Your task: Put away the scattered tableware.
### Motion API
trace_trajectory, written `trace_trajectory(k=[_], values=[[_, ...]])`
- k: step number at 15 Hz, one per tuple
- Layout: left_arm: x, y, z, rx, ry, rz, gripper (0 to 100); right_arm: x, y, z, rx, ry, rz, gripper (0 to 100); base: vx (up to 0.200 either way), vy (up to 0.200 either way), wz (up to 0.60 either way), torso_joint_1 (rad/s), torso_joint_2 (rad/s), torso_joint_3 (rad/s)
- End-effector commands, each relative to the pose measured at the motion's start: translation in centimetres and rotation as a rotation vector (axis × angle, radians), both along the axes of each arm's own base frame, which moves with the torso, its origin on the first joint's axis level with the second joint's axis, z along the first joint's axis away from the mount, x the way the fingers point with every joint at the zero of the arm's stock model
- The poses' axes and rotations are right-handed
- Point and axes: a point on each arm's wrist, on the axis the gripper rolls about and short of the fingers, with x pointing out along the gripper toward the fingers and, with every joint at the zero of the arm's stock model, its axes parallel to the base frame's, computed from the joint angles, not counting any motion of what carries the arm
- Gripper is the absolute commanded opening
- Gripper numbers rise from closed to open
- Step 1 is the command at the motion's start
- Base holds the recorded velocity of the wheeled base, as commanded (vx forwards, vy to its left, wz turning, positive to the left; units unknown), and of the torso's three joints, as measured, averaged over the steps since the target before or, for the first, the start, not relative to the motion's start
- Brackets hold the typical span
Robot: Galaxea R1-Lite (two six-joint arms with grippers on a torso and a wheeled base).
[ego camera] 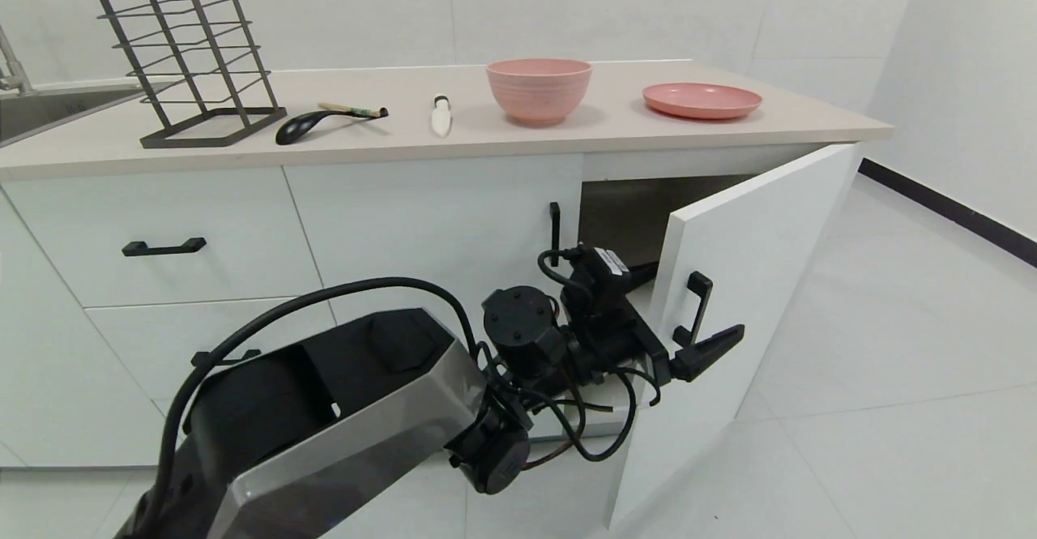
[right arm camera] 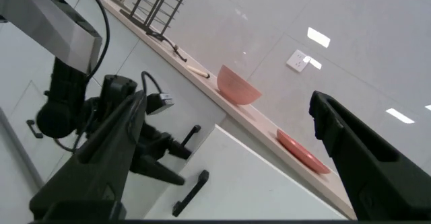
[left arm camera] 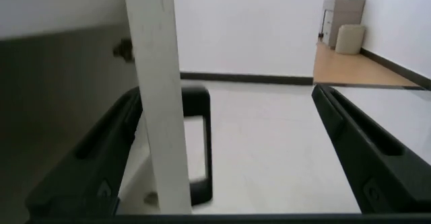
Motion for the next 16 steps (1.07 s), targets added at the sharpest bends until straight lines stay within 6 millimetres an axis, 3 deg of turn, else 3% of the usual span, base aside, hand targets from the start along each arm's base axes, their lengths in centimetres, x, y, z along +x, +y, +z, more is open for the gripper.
trace_trajectory(k=[1, 8, 16], values=[[1.0, -0.8, -0.5, -0.025, -0.031, 0.007, 100, -0.1, 0.0, 0.0, -0.001, -0.006, 0.000, 100, 0.000, 0.000, 0.00, 0.000, 0.00, 0.000], [-0.1, -1.8, -0.6, -0.023, -0.031, -0.024, 100, -0.4, 0.0, -0.2, 0.001, 0.010, 0.000, 100, 0.000, 0.000, 0.00, 0.000, 0.00, 0.000], [-4.7, -5.2, -0.6, -0.024, -0.031, -0.145, 100, -0.9, 0.1, -0.2, 0.001, 0.010, 0.000, 100, 0.000, 0.000, 0.00, 0.000, 0.00, 0.000]])
